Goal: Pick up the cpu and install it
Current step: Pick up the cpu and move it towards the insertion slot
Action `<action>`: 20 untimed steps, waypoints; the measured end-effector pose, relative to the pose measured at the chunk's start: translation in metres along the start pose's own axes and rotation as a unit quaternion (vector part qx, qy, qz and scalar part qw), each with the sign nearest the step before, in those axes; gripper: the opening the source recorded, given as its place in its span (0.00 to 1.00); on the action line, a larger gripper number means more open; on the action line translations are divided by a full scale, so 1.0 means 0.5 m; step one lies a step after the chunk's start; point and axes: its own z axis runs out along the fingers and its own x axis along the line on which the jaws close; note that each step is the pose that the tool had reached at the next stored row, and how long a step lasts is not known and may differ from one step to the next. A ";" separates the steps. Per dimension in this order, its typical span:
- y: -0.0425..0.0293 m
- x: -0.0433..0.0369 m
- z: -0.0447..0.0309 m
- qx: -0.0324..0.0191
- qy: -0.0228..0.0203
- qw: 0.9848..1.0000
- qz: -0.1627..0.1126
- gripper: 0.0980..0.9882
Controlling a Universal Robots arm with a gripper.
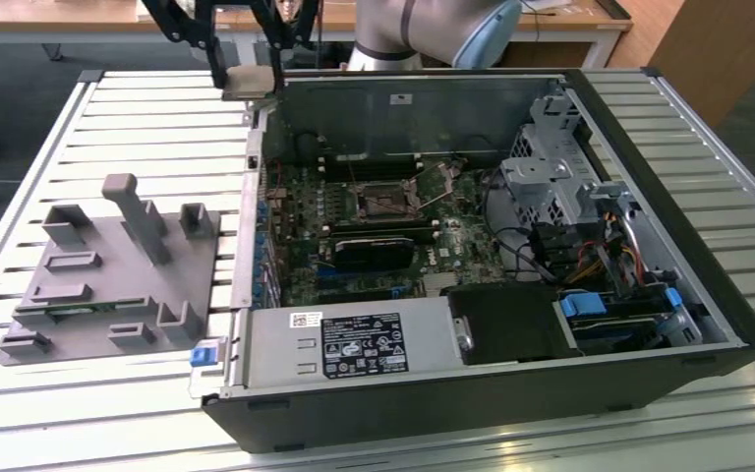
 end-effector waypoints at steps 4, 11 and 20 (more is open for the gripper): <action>0.019 -0.012 0.004 0.000 0.000 1.000 0.000 0.49; 0.043 -0.041 0.012 0.000 0.000 1.000 0.000 0.49; 0.082 -0.088 0.024 0.000 0.000 1.000 0.000 0.49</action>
